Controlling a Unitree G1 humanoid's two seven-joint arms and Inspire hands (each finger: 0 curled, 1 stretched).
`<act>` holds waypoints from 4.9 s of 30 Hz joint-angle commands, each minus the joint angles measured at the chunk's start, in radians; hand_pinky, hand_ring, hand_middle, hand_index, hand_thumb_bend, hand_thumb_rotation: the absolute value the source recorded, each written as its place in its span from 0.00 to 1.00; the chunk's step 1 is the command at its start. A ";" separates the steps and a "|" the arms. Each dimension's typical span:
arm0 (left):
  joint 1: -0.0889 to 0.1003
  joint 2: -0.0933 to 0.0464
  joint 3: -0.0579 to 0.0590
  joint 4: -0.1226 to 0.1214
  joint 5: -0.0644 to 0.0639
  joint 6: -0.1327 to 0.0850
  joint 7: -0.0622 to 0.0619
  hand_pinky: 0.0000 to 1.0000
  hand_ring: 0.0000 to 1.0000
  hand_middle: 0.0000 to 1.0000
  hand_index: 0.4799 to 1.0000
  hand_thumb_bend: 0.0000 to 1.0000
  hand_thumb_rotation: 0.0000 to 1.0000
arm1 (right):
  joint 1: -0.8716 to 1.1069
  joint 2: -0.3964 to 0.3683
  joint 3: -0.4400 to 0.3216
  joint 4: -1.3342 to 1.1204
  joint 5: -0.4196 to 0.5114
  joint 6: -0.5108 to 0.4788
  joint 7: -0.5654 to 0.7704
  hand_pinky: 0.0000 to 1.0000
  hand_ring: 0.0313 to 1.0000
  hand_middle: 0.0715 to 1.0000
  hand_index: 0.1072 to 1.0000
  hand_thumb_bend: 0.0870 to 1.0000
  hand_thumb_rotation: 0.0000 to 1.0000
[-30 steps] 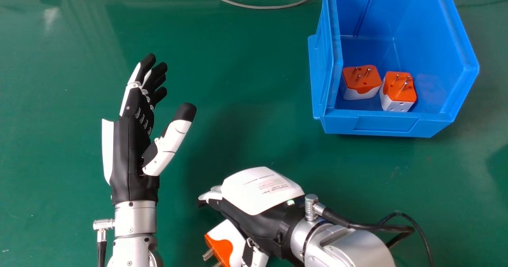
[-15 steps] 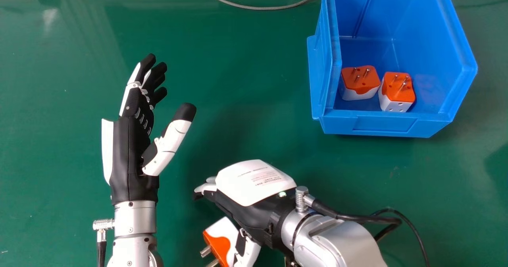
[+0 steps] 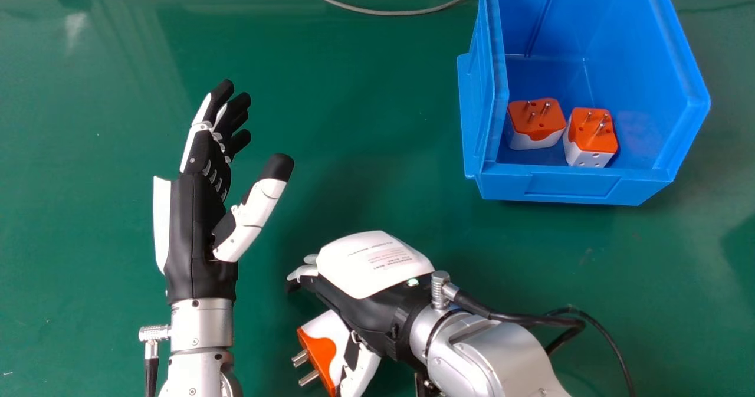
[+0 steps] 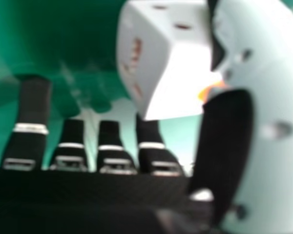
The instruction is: Pick all objects and put in blue box
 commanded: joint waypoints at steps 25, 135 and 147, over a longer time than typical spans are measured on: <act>-0.013 -0.003 -0.002 -0.011 -0.012 -0.013 -0.017 0.89 0.90 0.88 0.78 0.84 0.57 | -0.031 -0.002 0.027 0.116 0.001 -0.007 -0.032 0.70 0.87 0.89 0.80 0.55 0.00; -0.006 -0.013 -0.008 -0.013 -0.027 -0.005 -0.026 0.92 0.91 0.89 0.79 0.84 0.56 | 0.173 -0.081 -0.239 -0.098 0.083 -0.130 -0.581 0.23 0.35 0.43 0.46 0.46 0.00; -0.015 -0.013 -0.008 -0.009 -0.035 -0.003 -0.033 0.92 0.91 0.89 0.79 0.84 0.55 | 0.191 -0.032 -0.279 -0.061 0.103 -0.158 -0.807 0.23 0.35 0.43 0.46 0.47 0.00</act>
